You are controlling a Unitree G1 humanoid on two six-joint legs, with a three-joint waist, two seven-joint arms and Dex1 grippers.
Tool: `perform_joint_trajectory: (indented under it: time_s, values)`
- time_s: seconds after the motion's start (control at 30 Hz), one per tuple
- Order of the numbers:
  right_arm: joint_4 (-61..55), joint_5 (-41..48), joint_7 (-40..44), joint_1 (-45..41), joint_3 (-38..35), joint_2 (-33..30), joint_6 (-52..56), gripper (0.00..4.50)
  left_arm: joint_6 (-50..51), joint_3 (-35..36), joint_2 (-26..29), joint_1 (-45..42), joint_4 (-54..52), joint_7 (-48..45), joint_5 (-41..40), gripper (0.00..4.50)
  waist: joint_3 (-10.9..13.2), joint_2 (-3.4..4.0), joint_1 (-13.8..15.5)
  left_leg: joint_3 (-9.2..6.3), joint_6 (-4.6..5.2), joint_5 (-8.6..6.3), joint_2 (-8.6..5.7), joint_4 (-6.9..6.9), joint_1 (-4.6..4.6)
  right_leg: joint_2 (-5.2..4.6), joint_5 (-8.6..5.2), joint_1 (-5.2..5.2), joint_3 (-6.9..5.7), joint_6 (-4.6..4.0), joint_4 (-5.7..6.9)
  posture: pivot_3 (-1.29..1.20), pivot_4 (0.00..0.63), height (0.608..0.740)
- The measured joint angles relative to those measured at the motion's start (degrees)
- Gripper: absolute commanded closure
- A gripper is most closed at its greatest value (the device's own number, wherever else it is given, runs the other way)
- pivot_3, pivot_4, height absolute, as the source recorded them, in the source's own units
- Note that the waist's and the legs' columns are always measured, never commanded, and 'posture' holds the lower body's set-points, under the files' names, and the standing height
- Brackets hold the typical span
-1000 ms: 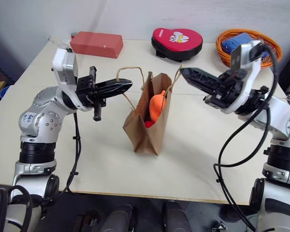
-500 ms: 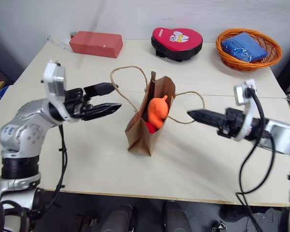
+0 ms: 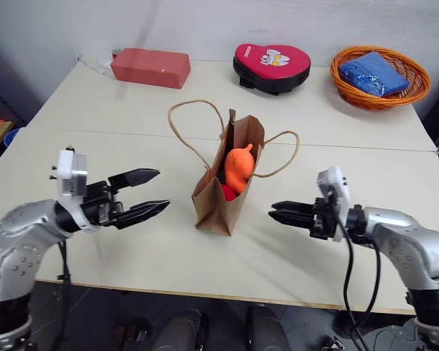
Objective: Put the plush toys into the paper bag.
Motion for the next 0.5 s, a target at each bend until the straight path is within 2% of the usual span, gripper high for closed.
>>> perform_joint_trajectory:
  time_s: [0.13,0.27,0.4,0.5]
  values:
    - [-1.9,-3.4,1.1,-0.9,3.5,4.6,-4.2,4.49,0.0,-1.8,-2.5,1.3,-4.1,5.0,0.1,0.24,0.0,0.00,-0.3,0.00,-0.02,0.01,0.01,0.00,0.03,0.02,0.00,-0.01,0.01,0.00,0.05,0.00,0.150,0.740]
    - [-1.8,-7.4,-2.6,-5.2,7.2,14.2,-8.0,4.49,-2.0,-6.2,-4.8,3.9,-6.3,8.9,4.3,0.24,0.0,0.02,-0.6,0.01,-0.08,0.04,0.01,-0.01,0.14,0.06,0.01,0.01,0.04,-0.01,0.15,0.00,0.150,0.740]
    - [-0.3,-11.2,-4.0,-7.0,9.6,17.0,-9.9,4.49,-3.9,-9.4,-5.1,5.0,-6.2,10.3,8.6,0.24,0.0,0.02,-0.1,-0.04,-0.07,0.04,-0.04,0.01,0.14,0.01,0.01,0.09,0.00,-0.01,0.04,0.00,0.150,0.740]
    - [1.2,-13.0,-4.2,-7.0,10.5,18.8,-10.7,4.49,-5.1,-11.4,-7.7,3.7,-6.2,13.4,11.1,0.24,0.0,0.02,0.1,-0.03,-0.05,0.03,-0.08,0.02,0.14,-0.02,0.02,0.10,0.01,0.00,0.01,0.00,0.150,0.740]
